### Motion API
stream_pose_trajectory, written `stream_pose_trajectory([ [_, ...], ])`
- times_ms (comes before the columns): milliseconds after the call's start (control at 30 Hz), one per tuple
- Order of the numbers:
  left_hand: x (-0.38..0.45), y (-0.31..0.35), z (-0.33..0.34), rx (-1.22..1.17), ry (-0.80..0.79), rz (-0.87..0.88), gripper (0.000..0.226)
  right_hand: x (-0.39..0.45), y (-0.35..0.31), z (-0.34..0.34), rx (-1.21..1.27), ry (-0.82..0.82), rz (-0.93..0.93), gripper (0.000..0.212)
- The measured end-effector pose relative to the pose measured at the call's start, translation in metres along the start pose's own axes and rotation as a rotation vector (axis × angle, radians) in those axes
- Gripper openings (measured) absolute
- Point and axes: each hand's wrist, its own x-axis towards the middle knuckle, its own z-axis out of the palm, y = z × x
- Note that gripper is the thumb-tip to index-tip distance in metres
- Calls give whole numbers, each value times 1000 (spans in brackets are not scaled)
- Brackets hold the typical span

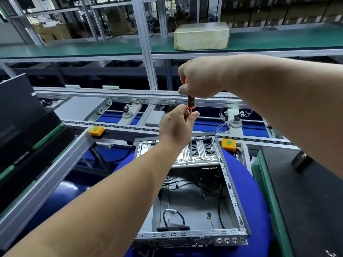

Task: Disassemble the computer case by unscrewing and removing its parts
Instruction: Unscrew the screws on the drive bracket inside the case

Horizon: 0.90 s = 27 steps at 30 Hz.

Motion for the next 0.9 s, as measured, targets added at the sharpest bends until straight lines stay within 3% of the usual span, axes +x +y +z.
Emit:
stream_pose_trajectory([
  [200,-5,-4,1,-52,-48,38,18,-2,3,-6,6,-98,-15,25],
  [367,-4,0,1,-76,-56,45,21,-1,4,-11,44,-160,-31,18],
  [467,-2,1,1,-58,-66,23,27,1,5,-11,32,-163,-18,29],
  [667,3,3,-2,-66,-69,-3,33,9,4,-4,-120,23,21,55],
  [900,4,4,0,-28,-17,-50,42,6,-3,-13,-115,-55,61,60],
])
